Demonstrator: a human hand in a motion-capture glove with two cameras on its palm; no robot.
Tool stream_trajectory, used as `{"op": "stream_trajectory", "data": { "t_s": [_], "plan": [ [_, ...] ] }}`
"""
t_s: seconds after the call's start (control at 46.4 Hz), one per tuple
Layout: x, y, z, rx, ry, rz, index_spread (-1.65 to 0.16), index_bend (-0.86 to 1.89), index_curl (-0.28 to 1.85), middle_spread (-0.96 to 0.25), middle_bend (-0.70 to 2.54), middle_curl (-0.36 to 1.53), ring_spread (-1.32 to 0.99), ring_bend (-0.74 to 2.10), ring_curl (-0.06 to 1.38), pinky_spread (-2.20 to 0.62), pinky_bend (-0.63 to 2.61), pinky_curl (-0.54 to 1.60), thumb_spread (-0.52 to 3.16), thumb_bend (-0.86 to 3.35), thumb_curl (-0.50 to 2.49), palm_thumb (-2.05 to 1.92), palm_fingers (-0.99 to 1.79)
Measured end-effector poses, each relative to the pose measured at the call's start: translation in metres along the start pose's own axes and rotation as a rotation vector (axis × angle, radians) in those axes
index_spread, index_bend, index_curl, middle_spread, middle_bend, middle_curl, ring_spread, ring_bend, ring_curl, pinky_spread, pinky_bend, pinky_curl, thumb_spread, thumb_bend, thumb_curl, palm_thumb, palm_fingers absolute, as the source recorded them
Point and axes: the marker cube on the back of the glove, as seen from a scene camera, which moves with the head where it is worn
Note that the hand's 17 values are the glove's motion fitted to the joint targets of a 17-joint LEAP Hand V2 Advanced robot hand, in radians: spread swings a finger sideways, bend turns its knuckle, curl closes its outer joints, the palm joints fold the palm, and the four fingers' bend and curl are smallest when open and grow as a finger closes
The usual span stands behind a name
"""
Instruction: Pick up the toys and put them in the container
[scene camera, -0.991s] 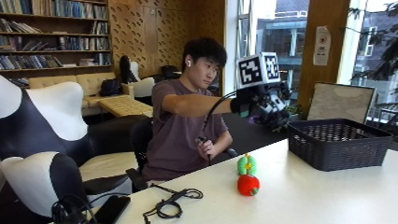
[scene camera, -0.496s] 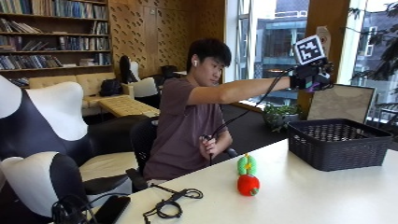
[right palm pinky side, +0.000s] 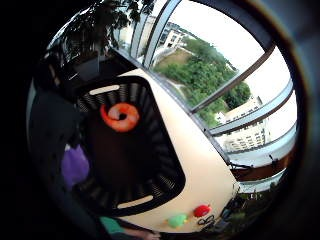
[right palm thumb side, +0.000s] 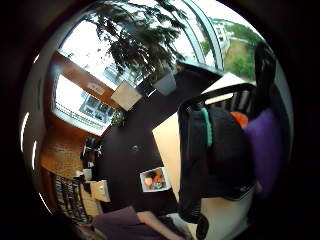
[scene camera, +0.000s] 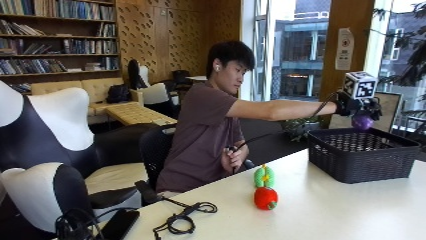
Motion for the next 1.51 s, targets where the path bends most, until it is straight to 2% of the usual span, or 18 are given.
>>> {"op": "stream_trajectory", "data": {
  "t_s": [0.043, 0.065, 0.086, 0.108, 0.129, 0.259, 0.409, 0.539, 0.776, 0.883, 0.991, 1.034, 1.163, 1.293, 1.379, 1.508],
  "plan": [
    [0.002, 0.005, 0.009, -0.162, -0.124, -0.066, -0.14, 0.96, 0.92, -0.15, 1.2, 0.71, -0.31, 1.4, 0.71, -0.39, 1.17, 0.63, 1.56, 0.54, 0.32, -0.05, 0.67],
    [0.005, 0.008, 0.013, -0.225, -0.171, -0.076, -0.15, 0.88, 0.91, -0.16, 1.11, 0.69, -0.31, 1.33, 0.7, -0.37, 1.16, 0.62, 1.56, 0.51, 0.31, -0.08, 0.38],
    [0.007, 0.01, 0.015, -0.268, -0.211, -0.077, -0.15, 0.87, 0.92, -0.16, 1.1, 0.69, -0.3, 1.34, 0.71, -0.36, 1.18, 0.64, 1.55, 0.5, 0.3, -0.08, 0.38],
    [0.008, 0.01, 0.017, -0.291, -0.24, -0.074, -0.17, 0.74, 0.86, -0.15, 0.83, 0.61, -0.24, 1.09, 0.66, -0.27, 1.16, 0.64, 1.53, 0.44, 0.27, -0.15, -0.47],
    [0.009, 0.01, 0.019, -0.299, -0.257, -0.07, -0.18, 0.66, 0.85, -0.14, 0.73, 0.59, -0.2, 0.99, 0.67, -0.24, 1.18, 0.66, 1.52, 0.4, 0.26, -0.18, -0.69],
    [0.024, 0.015, 0.013, -0.283, -0.212, -0.071, -0.24, 0.33, 0.62, -0.13, 0.41, 0.44, -0.11, 0.57, 0.45, -0.1, 1.02, 0.51, 1.48, 0.22, 0.2, -0.16, -0.52],
    [0.041, 0.028, -0.015, -0.261, -0.147, -0.05, -0.27, 0.14, 0.49, -0.13, 0.16, 0.36, -0.04, 0.35, 0.34, -0.02, 0.85, 0.43, 1.45, 0.06, 0.16, -0.13, -0.37],
    [0.074, 0.057, -0.056, -0.253, -0.054, -0.006, -0.27, 0.1, 0.43, -0.12, 0.11, 0.32, -0.01, 0.27, 0.32, 0.01, 0.77, 0.39, 1.43, -0.04, 0.14, -0.11, -0.31],
    [0.154, 0.15, -0.134, -0.264, 0.048, 0.154, -0.28, 0.08, 0.34, -0.1, 0.12, 0.28, 0.0, 0.2, 0.31, 0.03, 0.74, 0.37, 1.4, -0.06, 0.13, -0.11, -0.24],
    [0.208, 0.203, -0.159, -0.258, 0.207, 0.407, -0.27, 0.1, 0.31, -0.09, 0.12, 0.27, 0.01, 0.19, 0.31, 0.04, 0.73, 0.37, 1.38, -0.06, 0.12, -0.11, -0.23],
    [0.242, 0.267, -0.18, -0.269, 0.145, 0.255, -0.27, 0.09, 0.28, -0.08, 0.12, 0.26, 0.0, 0.19, 0.31, 0.04, 0.73, 0.37, 1.38, -0.07, 0.11, -0.11, -0.22],
    [0.258, 0.29, -0.184, -0.275, 0.159, 0.249, -0.27, 0.1, 0.27, -0.08, 0.12, 0.25, 0.01, 0.19, 0.31, 0.04, 0.73, 0.37, 1.37, -0.06, 0.11, -0.11, -0.21],
    [0.302, 0.336, -0.177, -0.287, 0.312, 0.457, -0.27, 0.1, 0.25, -0.07, 0.13, 0.25, 0.01, 0.19, 0.32, 0.04, 0.73, 0.37, 1.37, -0.07, 0.11, -0.11, -0.21],
    [0.338, 0.389, -0.154, -0.315, 0.33, 0.445, -0.27, 0.1, 0.24, -0.07, 0.13, 0.24, 0.01, 0.19, 0.32, 0.04, 0.73, 0.36, 1.37, -0.06, 0.1, -0.11, -0.2],
    [0.366, 0.418, -0.113, -0.319, 0.298, 0.584, -0.27, 0.1, 0.23, -0.06, 0.13, 0.24, 0.01, 0.19, 0.32, 0.04, 0.73, 0.37, 1.37, -0.06, 0.1, -0.11, -0.2],
    [0.375, 0.453, -0.034, -0.383, 0.186, 0.592, -0.27, 0.11, 0.22, -0.06, 0.12, 0.23, 0.01, 0.19, 0.32, 0.04, 0.74, 0.37, 1.37, -0.07, 0.1, -0.11, -0.2]
  ]
}}
